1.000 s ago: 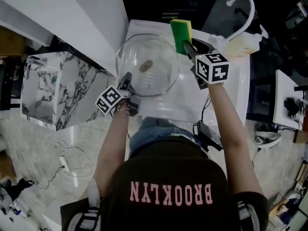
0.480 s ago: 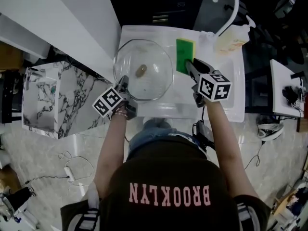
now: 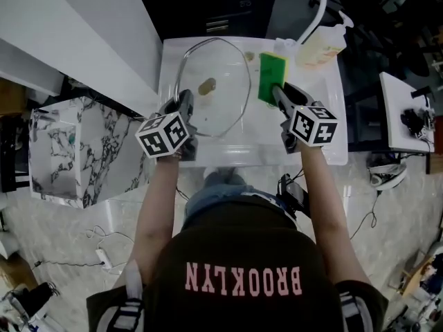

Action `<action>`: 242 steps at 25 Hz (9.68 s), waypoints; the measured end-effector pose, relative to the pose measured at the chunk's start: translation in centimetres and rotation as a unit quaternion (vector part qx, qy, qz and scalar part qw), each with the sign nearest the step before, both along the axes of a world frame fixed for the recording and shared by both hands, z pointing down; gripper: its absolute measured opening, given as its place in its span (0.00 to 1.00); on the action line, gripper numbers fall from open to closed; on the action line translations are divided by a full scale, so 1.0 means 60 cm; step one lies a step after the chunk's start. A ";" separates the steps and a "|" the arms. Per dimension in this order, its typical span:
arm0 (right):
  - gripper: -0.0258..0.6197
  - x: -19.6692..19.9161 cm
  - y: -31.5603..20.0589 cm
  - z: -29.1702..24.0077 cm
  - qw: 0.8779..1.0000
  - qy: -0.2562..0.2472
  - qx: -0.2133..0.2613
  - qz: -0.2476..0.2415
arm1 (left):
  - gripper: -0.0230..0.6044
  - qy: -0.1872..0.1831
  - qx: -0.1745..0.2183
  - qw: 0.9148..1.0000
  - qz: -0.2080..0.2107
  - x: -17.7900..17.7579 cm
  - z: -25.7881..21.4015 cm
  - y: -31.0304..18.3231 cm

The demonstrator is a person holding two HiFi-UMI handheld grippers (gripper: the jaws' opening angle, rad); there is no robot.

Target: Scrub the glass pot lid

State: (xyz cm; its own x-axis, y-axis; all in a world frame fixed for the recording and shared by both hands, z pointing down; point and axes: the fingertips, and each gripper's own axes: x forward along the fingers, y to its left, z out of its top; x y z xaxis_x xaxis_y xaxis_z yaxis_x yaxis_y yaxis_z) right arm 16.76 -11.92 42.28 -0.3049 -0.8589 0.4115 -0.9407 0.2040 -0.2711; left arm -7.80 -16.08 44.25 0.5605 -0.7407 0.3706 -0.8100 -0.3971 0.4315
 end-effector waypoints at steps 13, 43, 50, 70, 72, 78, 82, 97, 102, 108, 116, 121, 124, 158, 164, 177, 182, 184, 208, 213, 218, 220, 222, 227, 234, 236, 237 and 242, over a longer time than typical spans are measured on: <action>0.18 0.177 0.096 0.006 0.992 0.013 -0.020 0.123 | 0.06 -0.168 0.220 0.917 0.287 0.213 -0.094 0.036; 0.18 0.206 0.199 0.030 0.972 0.159 -0.096 -0.145 | 0.06 -0.410 0.464 0.520 0.589 0.413 0.098 0.224; 0.18 0.177 0.228 0.058 0.943 0.142 -0.153 -0.257 | 0.06 -0.441 0.474 0.492 0.583 0.387 0.113 0.235; 0.18 0.057 0.240 0.120 0.849 0.153 -0.255 -0.436 | 0.06 -0.437 0.489 0.470 0.591 0.354 0.128 0.229; 0.18 0.058 0.239 0.127 0.850 0.142 -0.263 -0.433 | 0.06 -0.431 0.486 0.465 0.602 0.353 0.128 0.227; 0.18 0.073 0.230 0.159 0.848 0.124 -0.287 -0.428 | 0.07 -0.422 0.492 0.455 0.610 0.351 0.125 0.224; 0.17 0.079 0.215 0.174 0.840 0.110 -0.300 -0.438 | 0.07 -0.423 0.500 0.452 0.605 0.343 0.126 0.223; 0.16 0.142 0.159 0.329 0.837 0.167 -0.360 -0.376 | 0.07 -0.407 0.503 0.460 0.608 0.318 0.118 0.204; 0.16 0.155 0.152 0.371 0.865 0.159 -0.362 -0.308 | 0.07 -0.406 0.499 0.461 0.611 0.317 0.119 0.203; 0.16 0.148 0.154 0.314 0.873 0.149 -0.335 -0.322 | 0.07 -0.409 0.501 0.458 0.610 0.316 0.121 0.203; 0.17 0.057 0.179 0.132 0.875 0.016 -0.274 -0.399 | 0.07 -0.418 0.487 0.446 0.624 0.310 0.126 0.207; 0.18 0.020 0.172 0.115 0.865 -0.019 -0.305 -0.398 | 0.07 -0.426 0.493 0.437 0.619 0.310 0.130 0.205; 0.18 0.012 0.154 0.135 0.862 0.022 -0.304 -0.404 | 0.07 -0.440 0.496 0.421 0.618 0.304 0.138 0.202; 0.16 0.113 0.047 0.399 0.859 0.207 -0.377 -0.277 | 0.07 -0.424 0.511 0.422 0.617 0.299 0.138 0.196; 0.16 0.134 0.036 0.359 0.880 0.213 -0.351 -0.238 | 0.07 -0.440 0.527 0.399 0.608 0.294 0.143 0.192; 0.17 0.037 0.025 0.041 0.928 0.158 -0.150 -0.303 | 0.06 -0.508 0.571 0.356 0.538 0.305 0.125 0.174; 0.17 -0.037 0.017 0.033 0.907 0.173 -0.142 -0.356 | 0.06 -0.531 0.579 0.340 0.517 0.307 0.124 0.175; 0.17 -0.061 0.014 0.042 0.888 0.205 -0.141 -0.387 | 0.06 -0.536 0.581 0.333 0.515 0.308 0.124 0.176; 0.16 -0.121 -0.068 0.128 0.832 0.259 -0.213 -0.443 | 0.06 -0.527 0.575 0.336 0.528 0.309 0.127 0.179; 0.16 -0.111 -0.103 0.157 0.830 0.264 -0.230 -0.433 | 0.06 -0.523 0.572 0.338 0.534 0.310 0.121 0.180; 0.16 -0.089 -0.120 0.193 0.829 0.248 -0.259 -0.429 | 0.06 -0.515 0.572 0.340 0.540 0.308 0.120 0.179; 0.16 -0.076 -0.122 0.210 0.829 0.242 -0.271 -0.425 | 0.06 -0.512 0.572 0.343 0.542 0.308 0.122 0.180; 0.16 -0.065 -0.123 0.226 0.831 0.232 -0.279 -0.421 | 0.06 -0.511 0.571 0.343 0.543 0.307 0.124 0.180; 0.16 -0.036 -0.118 0.269 0.826 0.221 -0.301 -0.421 | 0.06 -0.505 0.578 0.343 0.541 0.294 0.129 0.183; 0.16 0.014 -0.096 0.322 0.828 0.190 -0.332 -0.410 | 0.06 -0.472 0.601 0.364 0.533 0.254 0.122 0.182; 0.16 0.024 -0.091 0.336 0.830 0.186 -0.340 -0.401 | 0.06 -0.465 0.607 0.368 0.529 0.243 0.119 0.182; 0.16 0.029 -0.089 0.344 0.831 0.185 -0.344 -0.397 | 0.06 -0.463 0.610 0.370 0.527 0.240 0.118 0.182; 0.16 0.064 -0.074 0.378 0.829 0.193 -0.370 -0.372 | 0.06 -0.460 0.613 0.376 0.521 0.242 0.117 0.180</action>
